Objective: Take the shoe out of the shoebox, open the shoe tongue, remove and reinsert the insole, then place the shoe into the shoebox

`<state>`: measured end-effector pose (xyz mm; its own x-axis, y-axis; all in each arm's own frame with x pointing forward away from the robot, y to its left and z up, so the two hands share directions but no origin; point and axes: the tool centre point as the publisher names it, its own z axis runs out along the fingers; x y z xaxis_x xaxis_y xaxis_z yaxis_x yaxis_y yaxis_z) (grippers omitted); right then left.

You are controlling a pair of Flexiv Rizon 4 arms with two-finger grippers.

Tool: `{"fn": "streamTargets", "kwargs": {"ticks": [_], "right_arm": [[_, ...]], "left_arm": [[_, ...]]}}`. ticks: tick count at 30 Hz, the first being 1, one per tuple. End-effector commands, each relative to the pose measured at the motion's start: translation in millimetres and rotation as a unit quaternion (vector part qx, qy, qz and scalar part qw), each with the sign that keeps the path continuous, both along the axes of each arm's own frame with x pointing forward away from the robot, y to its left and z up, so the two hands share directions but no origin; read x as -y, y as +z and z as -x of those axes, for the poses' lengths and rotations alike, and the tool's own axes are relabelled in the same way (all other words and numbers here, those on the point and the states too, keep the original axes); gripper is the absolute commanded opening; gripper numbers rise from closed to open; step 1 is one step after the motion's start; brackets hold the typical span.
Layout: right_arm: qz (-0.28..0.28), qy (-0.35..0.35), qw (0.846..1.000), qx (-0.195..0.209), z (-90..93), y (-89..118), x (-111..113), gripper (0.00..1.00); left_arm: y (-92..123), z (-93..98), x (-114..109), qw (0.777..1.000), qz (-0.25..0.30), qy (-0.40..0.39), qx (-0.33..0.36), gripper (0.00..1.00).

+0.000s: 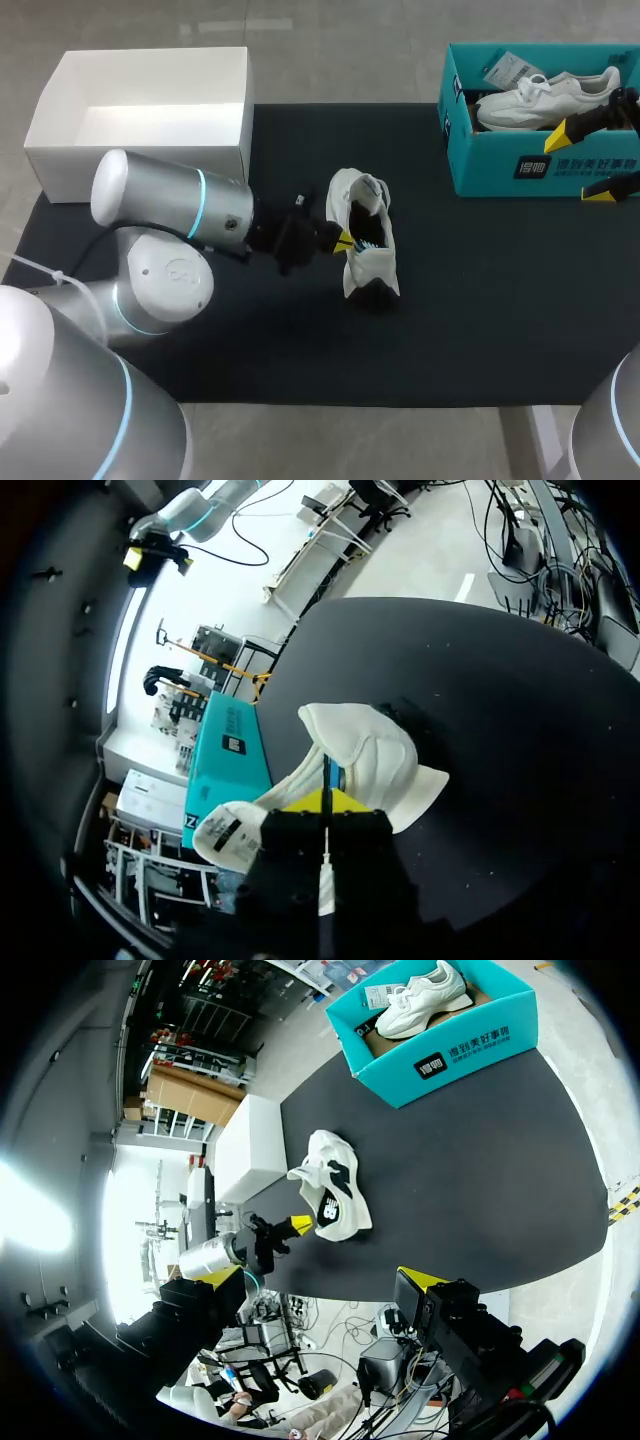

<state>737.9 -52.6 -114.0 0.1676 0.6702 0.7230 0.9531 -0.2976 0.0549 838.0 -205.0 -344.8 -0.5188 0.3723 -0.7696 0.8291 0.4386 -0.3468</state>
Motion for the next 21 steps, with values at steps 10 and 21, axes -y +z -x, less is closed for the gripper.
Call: {"fn": "streamTargets", "kwargs": {"ticks": [10,21], "right_arm": [[0.001,0.000,1.000,-0.001,-1.5,-0.3,-1.2,1.00],[0.001,0.000,1.000,-0.001,-1.5,-0.3,-1.2,1.00]], "left_arm": [[-9.2,-3.3,11.1,1.000,-0.018,-0.008,-0.004,0.00],[-2.0,-2.7,18.9,0.998,-0.043,-0.036,-0.011,0.00]]}}
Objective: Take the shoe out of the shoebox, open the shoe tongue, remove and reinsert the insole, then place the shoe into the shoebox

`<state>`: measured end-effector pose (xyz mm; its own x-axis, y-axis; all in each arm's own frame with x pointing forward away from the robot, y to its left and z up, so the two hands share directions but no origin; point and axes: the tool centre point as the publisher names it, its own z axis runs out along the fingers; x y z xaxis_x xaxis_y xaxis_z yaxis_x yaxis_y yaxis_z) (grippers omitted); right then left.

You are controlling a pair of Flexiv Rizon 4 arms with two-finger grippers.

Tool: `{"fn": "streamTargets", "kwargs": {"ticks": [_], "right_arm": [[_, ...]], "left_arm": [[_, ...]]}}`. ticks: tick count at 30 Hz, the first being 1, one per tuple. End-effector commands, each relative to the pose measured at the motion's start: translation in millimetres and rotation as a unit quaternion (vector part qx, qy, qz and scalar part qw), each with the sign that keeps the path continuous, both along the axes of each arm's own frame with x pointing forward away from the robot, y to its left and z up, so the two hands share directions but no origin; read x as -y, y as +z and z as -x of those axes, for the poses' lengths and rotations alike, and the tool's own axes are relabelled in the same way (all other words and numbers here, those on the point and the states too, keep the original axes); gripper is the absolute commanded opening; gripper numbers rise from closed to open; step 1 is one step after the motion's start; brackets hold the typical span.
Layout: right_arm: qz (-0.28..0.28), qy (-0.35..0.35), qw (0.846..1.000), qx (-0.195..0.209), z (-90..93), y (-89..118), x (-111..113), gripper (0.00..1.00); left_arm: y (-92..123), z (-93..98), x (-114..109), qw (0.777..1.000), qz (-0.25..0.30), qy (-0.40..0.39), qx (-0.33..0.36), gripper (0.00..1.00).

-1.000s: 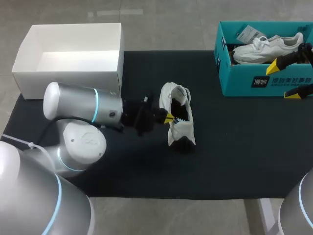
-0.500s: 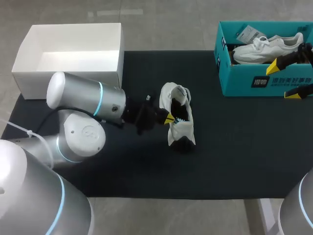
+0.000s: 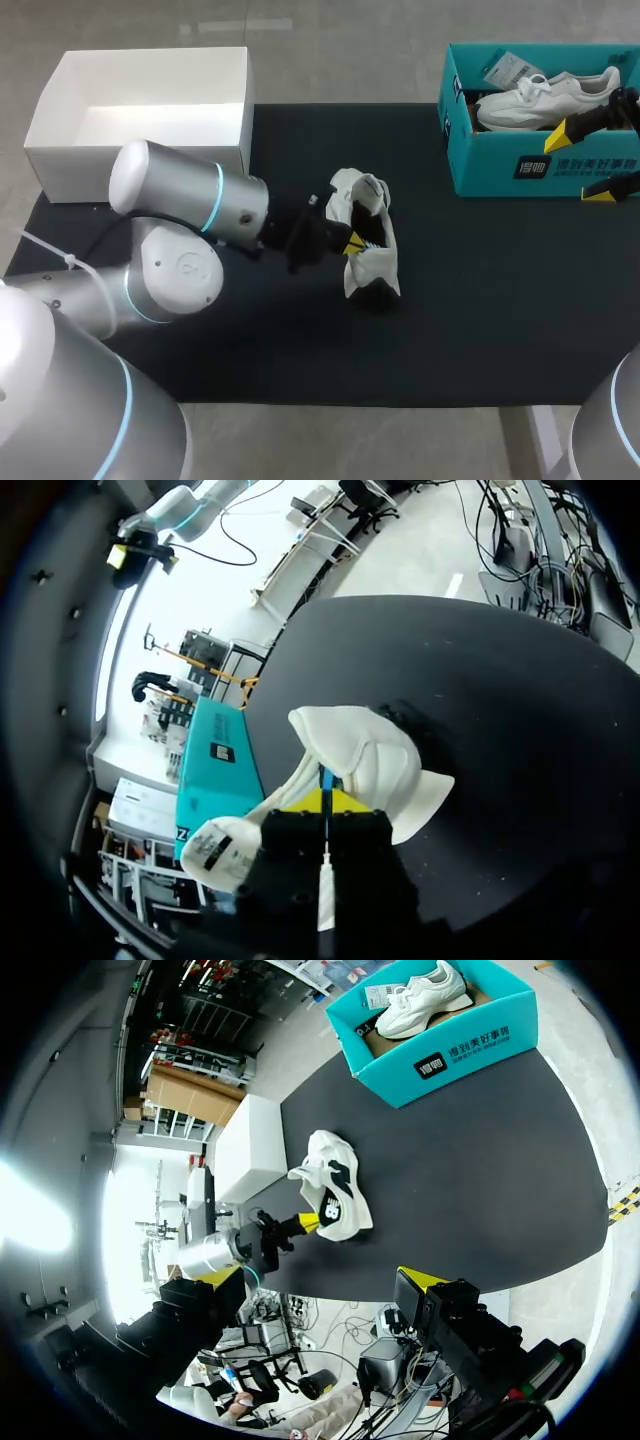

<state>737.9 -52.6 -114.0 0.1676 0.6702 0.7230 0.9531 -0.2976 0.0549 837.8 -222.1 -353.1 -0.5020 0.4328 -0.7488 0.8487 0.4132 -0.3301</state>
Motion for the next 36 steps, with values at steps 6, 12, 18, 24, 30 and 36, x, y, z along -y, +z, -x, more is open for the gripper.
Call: {"fn": "streamTargets", "kwargs": {"ticks": [6,12,18,24,30,36], "right_arm": [[0.001,0.000,1.000,-0.001,-1.5,-0.3,-1.2,1.00],[0.001,0.000,1.000,-0.001,-1.5,-0.3,-1.2,1.00],[0.001,0.000,1.000,-0.001,-1.5,-0.3,-1.2,1.00],[0.001,0.000,1.000,-0.001,-1.5,-0.3,-1.2,1.00],[0.001,0.000,1.000,-0.001,-1.5,-0.3,-1.2,1.00],[0.001,0.000,1.000,-0.001,-1.5,-0.3,-1.2,1.00]], "left_arm": [[10.0,-2.0,2.8,0.998,-0.048,-0.038,-0.013,0.00],[15.5,2.1,3.4,0.996,-0.068,-0.061,-0.008,0.00],[26.0,5.7,-4.2,0.991,-0.099,-0.089,-0.007,0.12],[36.8,-0.9,-12.3,0.979,-0.146,-0.145,-0.002,0.00],[38.5,-13.2,-18.2,0.943,-0.222,-0.242,0.050,0.00],[36.0,-17.8,-15.9,0.905,-0.285,-0.298,0.105,0.00]]}}
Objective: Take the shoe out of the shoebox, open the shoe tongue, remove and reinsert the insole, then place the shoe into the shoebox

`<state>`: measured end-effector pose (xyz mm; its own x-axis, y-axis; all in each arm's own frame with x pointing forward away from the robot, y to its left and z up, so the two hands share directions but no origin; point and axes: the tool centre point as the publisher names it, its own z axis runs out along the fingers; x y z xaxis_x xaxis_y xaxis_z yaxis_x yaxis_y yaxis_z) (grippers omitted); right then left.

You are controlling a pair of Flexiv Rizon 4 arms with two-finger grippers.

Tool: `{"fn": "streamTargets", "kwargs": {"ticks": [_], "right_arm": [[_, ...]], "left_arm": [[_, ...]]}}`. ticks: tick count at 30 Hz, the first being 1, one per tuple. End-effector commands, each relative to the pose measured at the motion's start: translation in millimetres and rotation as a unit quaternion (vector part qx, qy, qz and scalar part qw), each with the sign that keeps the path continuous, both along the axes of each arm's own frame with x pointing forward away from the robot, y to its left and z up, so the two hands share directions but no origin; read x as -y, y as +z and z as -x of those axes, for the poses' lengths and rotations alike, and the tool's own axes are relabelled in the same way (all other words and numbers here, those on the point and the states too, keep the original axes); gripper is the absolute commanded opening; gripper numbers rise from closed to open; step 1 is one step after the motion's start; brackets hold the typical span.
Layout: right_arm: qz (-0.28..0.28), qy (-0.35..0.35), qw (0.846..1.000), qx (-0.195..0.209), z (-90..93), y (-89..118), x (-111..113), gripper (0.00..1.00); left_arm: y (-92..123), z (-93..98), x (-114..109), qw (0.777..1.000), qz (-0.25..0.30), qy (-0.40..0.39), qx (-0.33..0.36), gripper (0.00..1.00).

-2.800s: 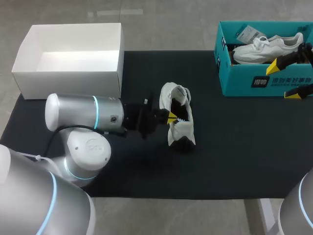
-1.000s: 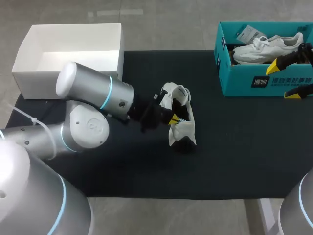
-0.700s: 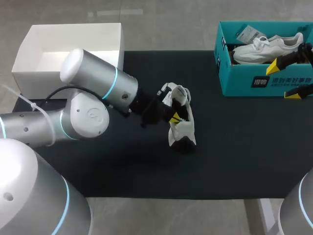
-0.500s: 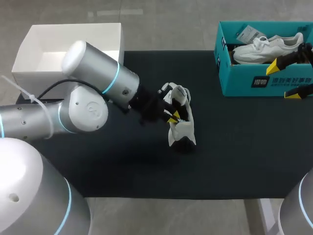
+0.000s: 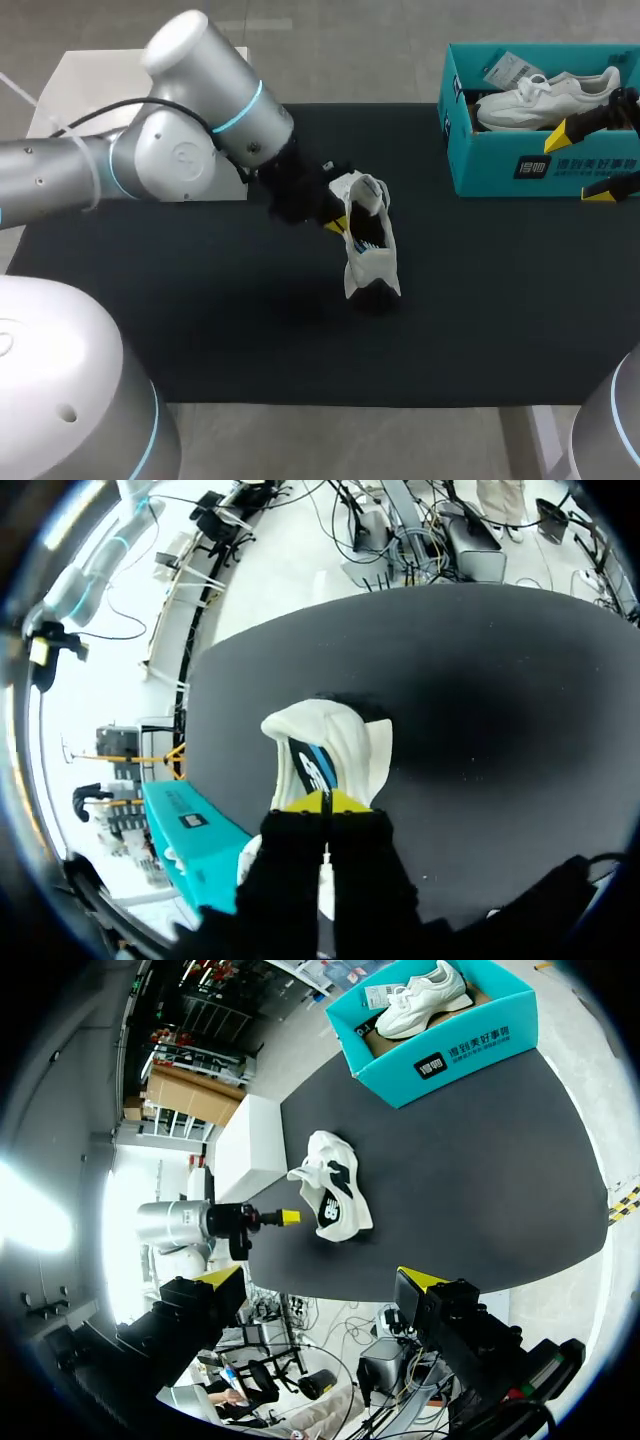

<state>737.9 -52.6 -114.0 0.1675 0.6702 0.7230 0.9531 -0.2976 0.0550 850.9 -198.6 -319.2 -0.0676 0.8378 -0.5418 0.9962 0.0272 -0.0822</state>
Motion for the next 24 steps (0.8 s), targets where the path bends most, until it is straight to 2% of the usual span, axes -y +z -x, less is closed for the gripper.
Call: {"fn": "streamTargets", "kwargs": {"ticks": [1,10,17,24], "right_arm": [[0.001,0.000,1.000,-0.001,-1.5,-0.3,-1.1,1.00],[0.001,0.000,1.000,-0.001,-1.5,-0.3,-1.1,1.00],[0.001,0.000,1.000,-0.001,-1.5,-0.3,-1.1,1.00],[0.001,0.000,1.000,-0.001,-1.5,-0.3,-1.1,1.00]], "left_arm": [[2.5,-4.2,9.3,0.992,-0.101,-0.068,0.042,0.00],[-6.4,1.7,24.9,0.983,-0.132,-0.110,0.068,0.00],[-22.2,-5.0,34.1,0.981,-0.145,-0.109,0.069,0.00],[-34.6,-14.7,34.0,0.979,-0.161,-0.096,0.079,0.00]]}}
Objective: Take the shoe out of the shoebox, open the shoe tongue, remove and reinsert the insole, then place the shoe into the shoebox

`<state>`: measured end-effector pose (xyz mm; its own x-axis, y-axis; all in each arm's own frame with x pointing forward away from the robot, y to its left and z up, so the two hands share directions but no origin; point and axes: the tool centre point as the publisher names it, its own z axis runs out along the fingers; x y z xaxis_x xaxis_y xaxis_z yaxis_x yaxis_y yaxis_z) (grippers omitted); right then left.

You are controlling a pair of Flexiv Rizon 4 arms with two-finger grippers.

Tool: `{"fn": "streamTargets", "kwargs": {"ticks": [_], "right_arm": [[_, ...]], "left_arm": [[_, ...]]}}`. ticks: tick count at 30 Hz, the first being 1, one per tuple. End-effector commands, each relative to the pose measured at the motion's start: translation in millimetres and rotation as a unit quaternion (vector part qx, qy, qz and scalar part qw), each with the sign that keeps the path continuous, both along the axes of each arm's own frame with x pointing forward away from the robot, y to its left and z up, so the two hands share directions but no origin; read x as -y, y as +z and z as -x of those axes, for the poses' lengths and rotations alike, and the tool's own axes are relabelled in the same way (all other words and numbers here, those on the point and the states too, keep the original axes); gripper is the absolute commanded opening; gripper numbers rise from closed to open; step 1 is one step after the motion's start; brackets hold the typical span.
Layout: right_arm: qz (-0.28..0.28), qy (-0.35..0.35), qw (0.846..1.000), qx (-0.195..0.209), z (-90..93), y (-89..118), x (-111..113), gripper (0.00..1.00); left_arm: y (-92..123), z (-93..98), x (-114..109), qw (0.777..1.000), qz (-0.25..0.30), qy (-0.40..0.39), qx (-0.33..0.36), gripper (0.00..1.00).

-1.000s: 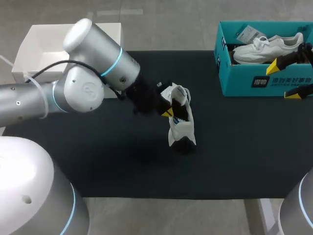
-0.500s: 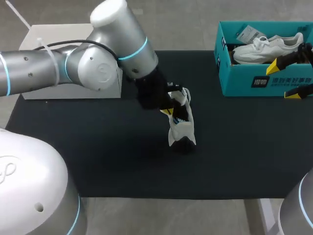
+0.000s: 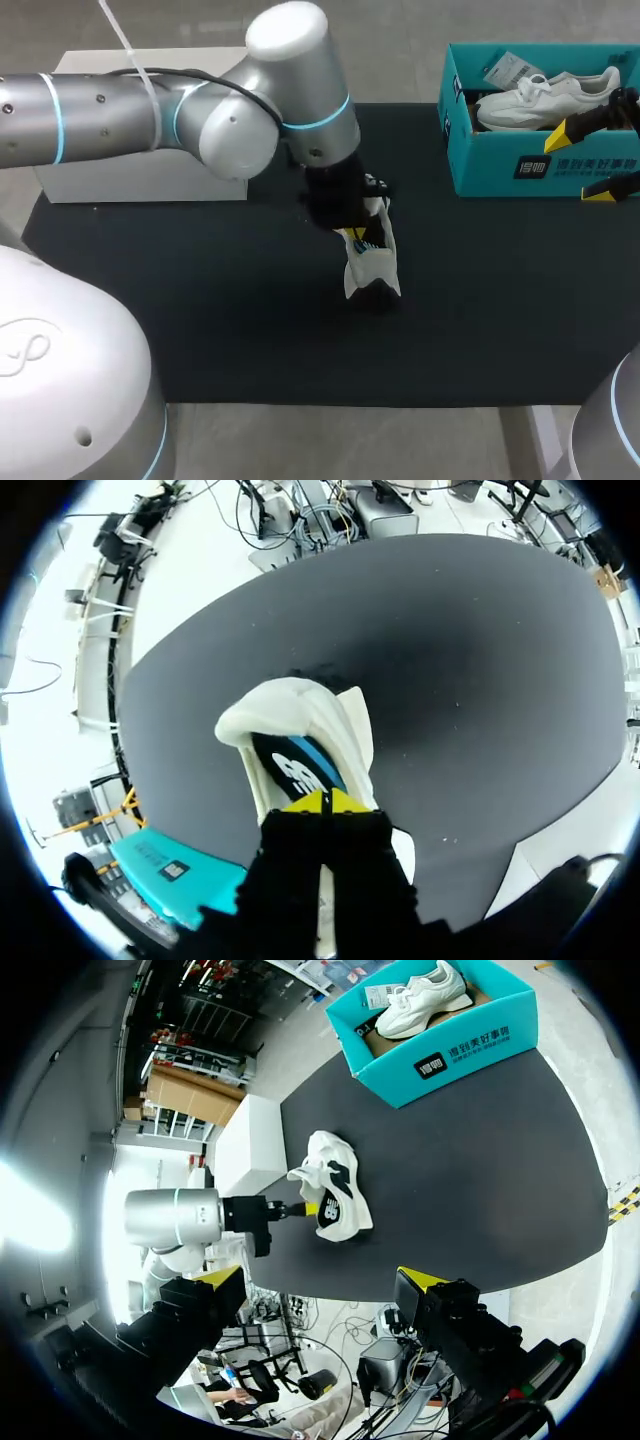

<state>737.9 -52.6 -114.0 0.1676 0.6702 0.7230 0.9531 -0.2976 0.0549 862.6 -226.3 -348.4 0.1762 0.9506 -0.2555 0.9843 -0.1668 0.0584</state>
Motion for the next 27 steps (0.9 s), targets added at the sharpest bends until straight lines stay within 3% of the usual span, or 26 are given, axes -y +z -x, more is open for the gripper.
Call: {"fn": "streamTargets", "kwargs": {"ticks": [1,18,20,27], "right_arm": [[0.001,0.000,1.000,-0.001,-1.5,-0.3,-1.2,1.00],[0.001,0.000,1.000,-0.001,-1.5,-0.3,-1.2,1.00],[0.001,0.000,1.000,-0.001,-1.5,-0.3,-1.2,1.00],[0.001,0.000,1.000,-0.001,-1.5,-0.3,-1.2,1.00]], "left_arm": [[-5.9,-3.3,6.3,1.000,-0.009,0.003,-0.001,0.00],[-41.1,19.8,1.2,0.997,-0.050,0.036,-0.047,0.00],[-39.7,20.5,1.8,0.997,-0.049,0.036,-0.046,0.00],[-4.6,19.6,5.7,0.998,-0.031,0.041,-0.039,0.00]]}}
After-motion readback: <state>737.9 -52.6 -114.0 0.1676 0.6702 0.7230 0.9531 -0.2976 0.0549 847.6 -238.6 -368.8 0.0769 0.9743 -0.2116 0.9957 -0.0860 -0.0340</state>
